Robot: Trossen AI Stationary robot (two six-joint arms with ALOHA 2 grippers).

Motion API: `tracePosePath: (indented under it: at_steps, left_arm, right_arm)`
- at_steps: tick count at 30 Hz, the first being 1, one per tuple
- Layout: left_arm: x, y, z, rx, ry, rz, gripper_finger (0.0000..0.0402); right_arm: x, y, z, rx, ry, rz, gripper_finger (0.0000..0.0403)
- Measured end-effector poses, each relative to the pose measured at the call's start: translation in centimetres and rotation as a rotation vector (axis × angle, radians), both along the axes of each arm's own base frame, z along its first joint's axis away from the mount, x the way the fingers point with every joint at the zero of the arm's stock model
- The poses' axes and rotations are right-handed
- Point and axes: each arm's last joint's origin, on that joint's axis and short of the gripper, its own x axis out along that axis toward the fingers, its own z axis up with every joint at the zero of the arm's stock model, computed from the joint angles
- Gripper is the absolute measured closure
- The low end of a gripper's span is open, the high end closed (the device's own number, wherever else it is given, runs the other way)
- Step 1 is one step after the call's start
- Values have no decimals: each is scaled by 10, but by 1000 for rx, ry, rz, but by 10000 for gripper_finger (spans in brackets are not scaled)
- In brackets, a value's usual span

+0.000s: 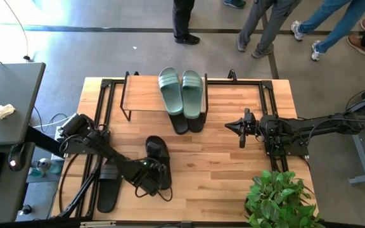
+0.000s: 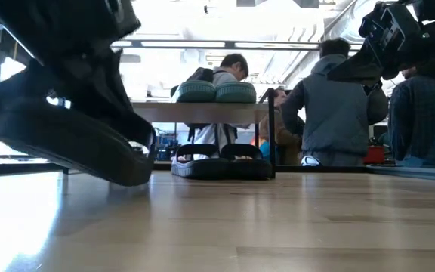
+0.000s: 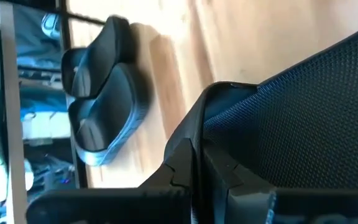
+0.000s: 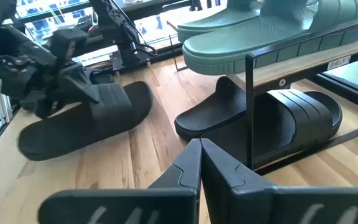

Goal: Pick and place slides into the shelf
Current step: Put the black slide under the shelf

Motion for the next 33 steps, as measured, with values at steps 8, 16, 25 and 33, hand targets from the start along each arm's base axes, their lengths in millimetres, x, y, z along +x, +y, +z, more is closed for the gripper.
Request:
tracePosePath:
  at_steps: [8,16,25,33]
  left_arm:
    - [-2,31,-14,56,51,78,401]
    - [-3,44,-27,77,63,71,401]
    - [-4,61,-34,79,103,107,401]
    - [-2,61,-34,62,104,91,401]
  right_arm:
    - [0,0,0,0,0,0,403]
    - [0,0,0,0,0,0,403]
    - [0,0,0,0,0,0,403]
    - [0,0,0,0,0,0,403]
